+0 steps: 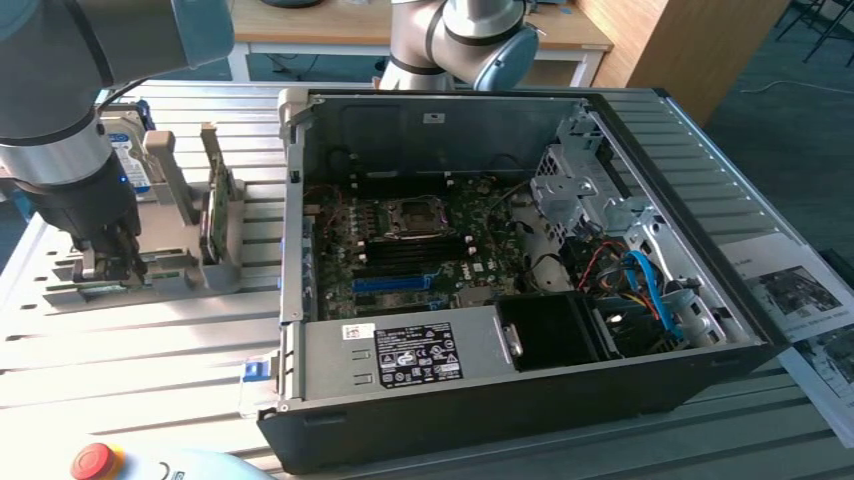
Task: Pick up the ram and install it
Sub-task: 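Pick up the ram and move it above insertion slot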
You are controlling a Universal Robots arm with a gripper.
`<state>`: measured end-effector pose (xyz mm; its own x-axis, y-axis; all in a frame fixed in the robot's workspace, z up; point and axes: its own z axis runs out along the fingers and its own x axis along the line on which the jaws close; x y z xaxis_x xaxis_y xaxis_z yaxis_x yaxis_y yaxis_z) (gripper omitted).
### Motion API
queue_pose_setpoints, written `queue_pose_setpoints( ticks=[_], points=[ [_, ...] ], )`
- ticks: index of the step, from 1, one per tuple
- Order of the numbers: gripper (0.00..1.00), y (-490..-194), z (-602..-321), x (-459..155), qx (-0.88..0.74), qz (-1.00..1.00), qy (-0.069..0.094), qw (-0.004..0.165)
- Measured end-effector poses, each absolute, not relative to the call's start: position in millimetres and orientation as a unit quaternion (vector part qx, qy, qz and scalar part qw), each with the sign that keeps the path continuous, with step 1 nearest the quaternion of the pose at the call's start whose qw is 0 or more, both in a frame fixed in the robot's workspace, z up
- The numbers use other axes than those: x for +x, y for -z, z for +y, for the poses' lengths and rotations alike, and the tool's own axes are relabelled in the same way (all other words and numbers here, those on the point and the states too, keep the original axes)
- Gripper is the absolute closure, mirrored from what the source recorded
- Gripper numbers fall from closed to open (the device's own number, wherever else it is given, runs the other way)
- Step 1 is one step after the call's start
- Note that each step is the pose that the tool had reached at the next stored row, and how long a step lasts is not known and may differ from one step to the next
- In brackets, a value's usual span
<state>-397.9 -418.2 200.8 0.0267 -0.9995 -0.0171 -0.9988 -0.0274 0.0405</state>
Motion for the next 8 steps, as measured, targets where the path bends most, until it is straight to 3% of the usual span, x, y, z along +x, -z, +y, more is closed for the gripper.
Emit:
queue_pose_setpoints(
  ticks=[4,6,8],
  points=[
    [0.79,-200.8,-418.2,-397.9,0.716,-0.697,0.02,0.009],
    [0.87,-200.8,-418.2,-397.9,0.716,-0.697,0.02,0.009],
    [0.87,-200.8,-418.2,-397.8,0.716,-0.697,0.02,0.009]
  ],
)
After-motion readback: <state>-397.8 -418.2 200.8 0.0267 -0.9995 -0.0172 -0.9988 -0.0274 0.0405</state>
